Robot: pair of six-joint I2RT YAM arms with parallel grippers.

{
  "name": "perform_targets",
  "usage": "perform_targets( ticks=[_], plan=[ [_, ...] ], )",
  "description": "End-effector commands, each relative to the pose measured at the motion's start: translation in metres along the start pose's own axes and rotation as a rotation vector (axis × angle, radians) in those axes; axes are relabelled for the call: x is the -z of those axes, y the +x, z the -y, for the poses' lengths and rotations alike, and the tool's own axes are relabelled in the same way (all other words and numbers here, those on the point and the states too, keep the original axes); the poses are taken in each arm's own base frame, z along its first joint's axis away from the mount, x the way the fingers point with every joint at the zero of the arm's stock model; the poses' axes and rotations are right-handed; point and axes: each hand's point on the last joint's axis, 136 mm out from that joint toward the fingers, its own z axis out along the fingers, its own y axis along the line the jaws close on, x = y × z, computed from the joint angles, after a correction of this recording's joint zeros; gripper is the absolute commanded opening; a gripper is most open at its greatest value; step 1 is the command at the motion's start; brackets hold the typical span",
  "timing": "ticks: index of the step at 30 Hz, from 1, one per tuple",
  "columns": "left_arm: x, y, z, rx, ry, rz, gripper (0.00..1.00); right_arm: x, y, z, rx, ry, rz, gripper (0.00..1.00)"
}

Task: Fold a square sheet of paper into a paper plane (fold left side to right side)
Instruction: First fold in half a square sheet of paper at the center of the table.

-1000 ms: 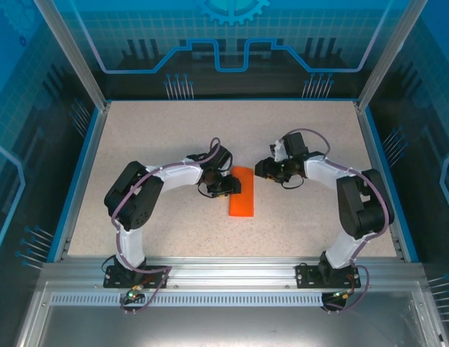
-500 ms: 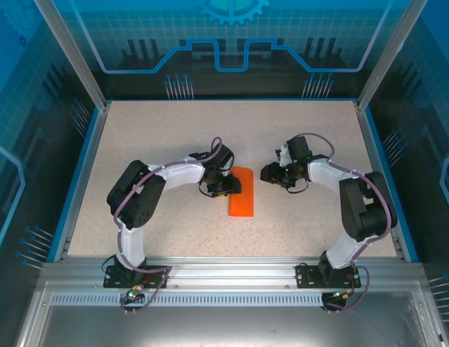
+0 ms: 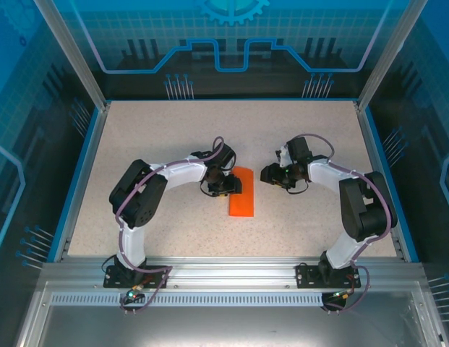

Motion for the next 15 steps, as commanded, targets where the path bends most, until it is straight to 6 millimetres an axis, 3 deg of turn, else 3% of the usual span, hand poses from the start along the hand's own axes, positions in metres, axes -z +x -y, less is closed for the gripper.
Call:
perform_targets(
  ticks=[1,15],
  plan=[
    [-0.0122,0.0063,0.0039,-0.016,-0.011,-0.032,0.53,-0.0016,0.0072,0.0073,-0.014,0.01,-0.028,0.53],
    [-0.0172,0.0093,0.0092,-0.042,-0.018,-0.061,0.55,-0.0025,0.0072,0.0066,-0.015,0.003,-0.034,0.54]
  ],
)
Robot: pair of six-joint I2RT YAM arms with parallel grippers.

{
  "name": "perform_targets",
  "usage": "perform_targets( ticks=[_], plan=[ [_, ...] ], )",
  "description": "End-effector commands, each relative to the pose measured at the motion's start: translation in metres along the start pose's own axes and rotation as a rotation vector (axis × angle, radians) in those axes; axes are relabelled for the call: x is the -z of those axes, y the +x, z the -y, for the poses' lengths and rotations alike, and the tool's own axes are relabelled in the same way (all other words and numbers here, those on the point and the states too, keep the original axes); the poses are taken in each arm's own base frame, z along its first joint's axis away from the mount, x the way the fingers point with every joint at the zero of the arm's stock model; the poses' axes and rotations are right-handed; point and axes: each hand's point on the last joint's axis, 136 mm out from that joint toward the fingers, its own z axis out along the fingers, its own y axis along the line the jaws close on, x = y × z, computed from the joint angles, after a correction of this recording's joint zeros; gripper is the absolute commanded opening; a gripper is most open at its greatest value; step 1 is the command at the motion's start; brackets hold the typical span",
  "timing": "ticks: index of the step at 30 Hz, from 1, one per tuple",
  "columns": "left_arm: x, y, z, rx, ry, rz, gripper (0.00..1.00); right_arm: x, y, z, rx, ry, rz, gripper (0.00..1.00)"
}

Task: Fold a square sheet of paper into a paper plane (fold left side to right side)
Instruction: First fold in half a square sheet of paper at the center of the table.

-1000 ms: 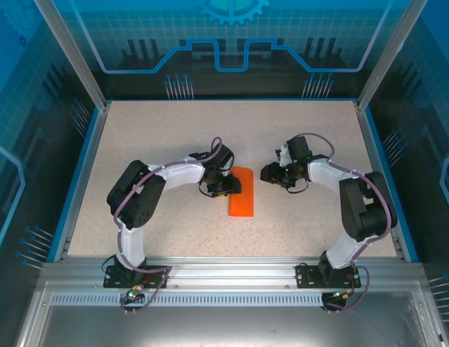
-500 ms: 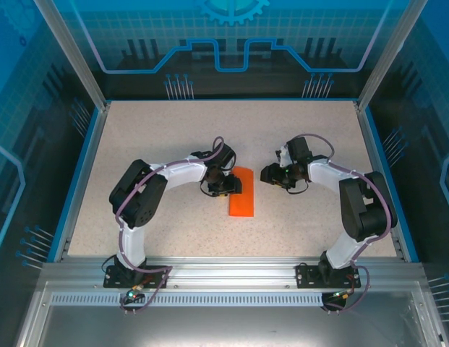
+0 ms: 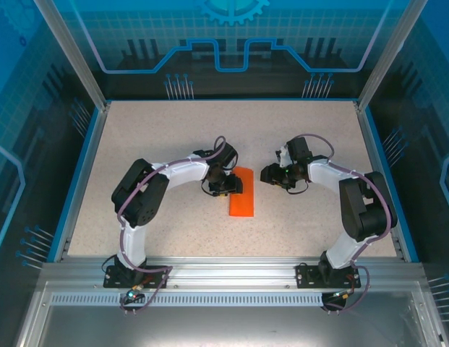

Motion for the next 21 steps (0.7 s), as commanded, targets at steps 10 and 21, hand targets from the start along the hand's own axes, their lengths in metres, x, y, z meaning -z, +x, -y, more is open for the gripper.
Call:
perform_targets(
  ticks=[10,21],
  plan=[
    [-0.0203,0.0098,0.0101,-0.05,-0.002,-0.058,0.55,-0.0025,0.0091,0.0027,-0.014,-0.013,-0.042,0.54],
    [-0.0236,0.0116,0.0117,-0.061,-0.014,-0.074,0.56,-0.0039,0.0104,0.0015,-0.014,-0.017,-0.048,0.54]
  ],
)
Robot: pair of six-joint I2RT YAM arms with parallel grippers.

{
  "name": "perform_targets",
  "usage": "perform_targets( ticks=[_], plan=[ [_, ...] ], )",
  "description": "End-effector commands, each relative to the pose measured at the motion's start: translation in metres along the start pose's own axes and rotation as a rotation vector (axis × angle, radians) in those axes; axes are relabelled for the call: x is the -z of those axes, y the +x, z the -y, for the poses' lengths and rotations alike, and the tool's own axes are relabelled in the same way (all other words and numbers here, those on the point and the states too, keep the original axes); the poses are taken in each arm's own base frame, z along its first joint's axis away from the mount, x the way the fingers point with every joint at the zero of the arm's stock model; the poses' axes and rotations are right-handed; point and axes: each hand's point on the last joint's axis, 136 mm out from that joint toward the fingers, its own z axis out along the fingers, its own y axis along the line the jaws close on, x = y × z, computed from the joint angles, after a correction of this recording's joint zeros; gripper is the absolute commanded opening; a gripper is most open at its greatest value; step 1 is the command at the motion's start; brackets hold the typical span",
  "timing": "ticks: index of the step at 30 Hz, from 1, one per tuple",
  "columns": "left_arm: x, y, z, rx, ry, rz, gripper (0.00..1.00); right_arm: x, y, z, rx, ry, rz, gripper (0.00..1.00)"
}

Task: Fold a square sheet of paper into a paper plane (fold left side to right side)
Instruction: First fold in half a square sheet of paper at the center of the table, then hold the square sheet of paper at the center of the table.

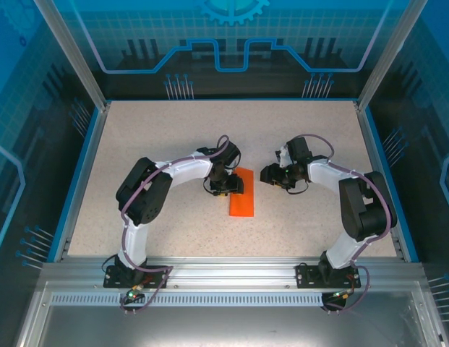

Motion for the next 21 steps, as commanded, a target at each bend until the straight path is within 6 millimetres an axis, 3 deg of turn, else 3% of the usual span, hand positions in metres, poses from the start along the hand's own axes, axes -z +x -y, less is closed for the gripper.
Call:
perform_targets(
  ticks=[1,15,21],
  plan=[
    [-0.021,0.01,0.013,-0.049,0.025,-0.042,0.56,-0.004,0.01,0.002,-0.013,-0.011,-0.044,0.54],
    [-0.023,0.01,0.012,-0.041,0.019,-0.045,0.56,-0.013,0.017,-0.008,-0.001,-0.028,-0.078,0.52],
    [-0.023,0.009,0.012,-0.039,0.019,-0.046,0.56,-0.017,0.019,-0.012,0.004,-0.038,-0.093,0.45]
  ],
)
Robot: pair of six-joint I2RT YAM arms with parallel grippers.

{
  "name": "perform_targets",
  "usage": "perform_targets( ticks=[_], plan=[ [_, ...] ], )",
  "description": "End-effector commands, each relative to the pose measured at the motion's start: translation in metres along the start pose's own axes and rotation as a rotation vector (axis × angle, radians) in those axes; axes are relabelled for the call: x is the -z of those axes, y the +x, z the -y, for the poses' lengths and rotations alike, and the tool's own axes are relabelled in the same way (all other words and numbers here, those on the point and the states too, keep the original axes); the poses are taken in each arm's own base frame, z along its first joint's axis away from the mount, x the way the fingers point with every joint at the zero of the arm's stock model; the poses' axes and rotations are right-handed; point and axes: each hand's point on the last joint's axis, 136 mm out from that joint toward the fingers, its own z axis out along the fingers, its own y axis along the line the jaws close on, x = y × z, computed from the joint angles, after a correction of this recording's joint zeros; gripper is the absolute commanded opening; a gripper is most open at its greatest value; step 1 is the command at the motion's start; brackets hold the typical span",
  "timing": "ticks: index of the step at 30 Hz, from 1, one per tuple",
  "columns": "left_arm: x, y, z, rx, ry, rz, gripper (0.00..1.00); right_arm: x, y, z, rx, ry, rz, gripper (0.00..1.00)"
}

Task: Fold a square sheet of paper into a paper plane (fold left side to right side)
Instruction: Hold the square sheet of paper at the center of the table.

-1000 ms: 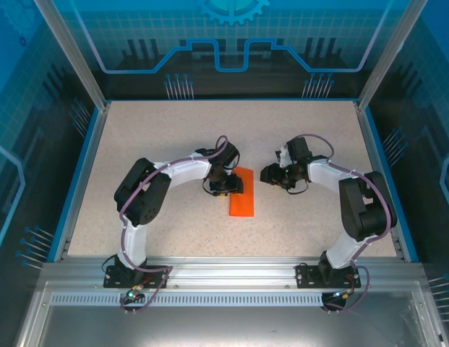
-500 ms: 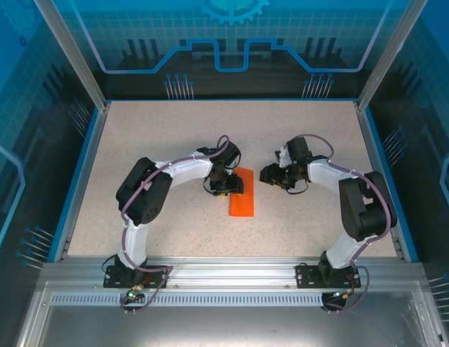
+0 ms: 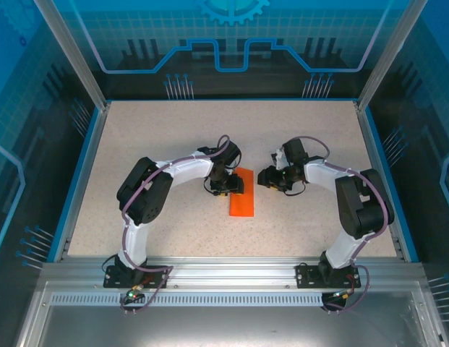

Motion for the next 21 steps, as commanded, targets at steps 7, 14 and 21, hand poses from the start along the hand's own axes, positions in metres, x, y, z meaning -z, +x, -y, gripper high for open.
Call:
perform_targets(
  ticks=[7,14,21],
  plan=[
    [-0.022,0.009,0.012,-0.043,0.025,-0.04,0.56,-0.01,0.01,-0.011,0.003,-0.039,-0.057,0.37],
    [-0.022,0.01,0.012,-0.044,0.023,-0.041,0.56,-0.023,0.019,-0.027,0.012,-0.092,-0.104,0.2],
    [-0.022,0.01,0.012,-0.046,0.023,-0.04,0.56,-0.038,0.027,-0.03,0.017,-0.086,-0.146,0.15]
  ],
)
